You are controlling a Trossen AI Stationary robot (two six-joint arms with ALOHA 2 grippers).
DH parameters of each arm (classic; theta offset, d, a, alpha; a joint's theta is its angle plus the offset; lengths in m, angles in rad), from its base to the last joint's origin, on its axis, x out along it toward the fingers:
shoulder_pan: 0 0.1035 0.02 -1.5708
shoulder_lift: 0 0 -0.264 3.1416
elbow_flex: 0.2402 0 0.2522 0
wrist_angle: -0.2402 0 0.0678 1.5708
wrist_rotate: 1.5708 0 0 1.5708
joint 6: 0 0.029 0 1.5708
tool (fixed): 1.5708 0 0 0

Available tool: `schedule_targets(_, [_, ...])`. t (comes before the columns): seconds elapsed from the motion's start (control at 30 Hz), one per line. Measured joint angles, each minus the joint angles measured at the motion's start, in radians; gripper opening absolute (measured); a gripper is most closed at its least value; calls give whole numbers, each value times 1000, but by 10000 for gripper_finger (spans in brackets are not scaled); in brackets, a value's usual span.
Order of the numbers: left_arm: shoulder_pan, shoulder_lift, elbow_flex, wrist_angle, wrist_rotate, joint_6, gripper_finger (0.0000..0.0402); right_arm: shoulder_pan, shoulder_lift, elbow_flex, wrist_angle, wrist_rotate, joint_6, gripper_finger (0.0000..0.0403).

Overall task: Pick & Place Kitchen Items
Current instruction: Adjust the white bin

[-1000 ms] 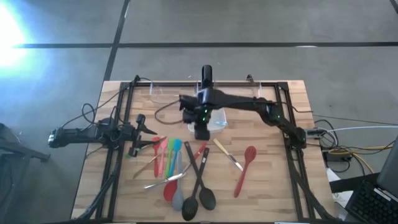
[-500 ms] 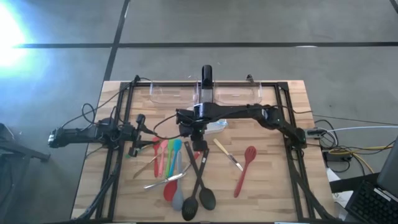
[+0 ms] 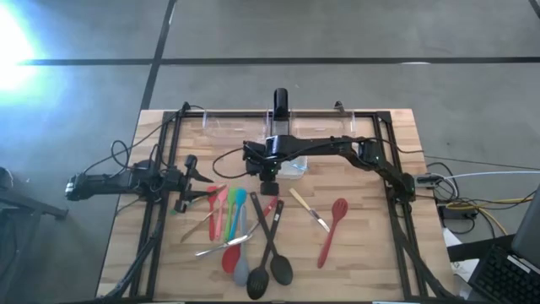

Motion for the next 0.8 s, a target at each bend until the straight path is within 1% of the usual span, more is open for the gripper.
schedule_targets(0.13, [0, 0, 0, 0, 0, 0, 179, -3, 0, 12, 17, 1, 16, 27])
schedule_targets(0.33, [0, 0, 0, 0, 0, 0, 179, 18, -3, 72, -39, -83, 10, 27])
schedule_targets(0.43, [0, 0, 0, 0, 0, 0, 179, 38, -3, 113, -116, -89, 10, 27])
schedule_targets(0.57, [0, 0, 0, 0, 0, 0, 179, 61, -6, 141, -307, -87, 18, 27])
schedule_targets(0.67, [0, 0, 0, 0, 0, 0, 179, 80, -6, 120, -413, -85, 39, 27])
schedule_targets(0.8, [0, 0, 0, 0, 0, 0, 179, 91, -6, 41, -432, -87, 52, 27])
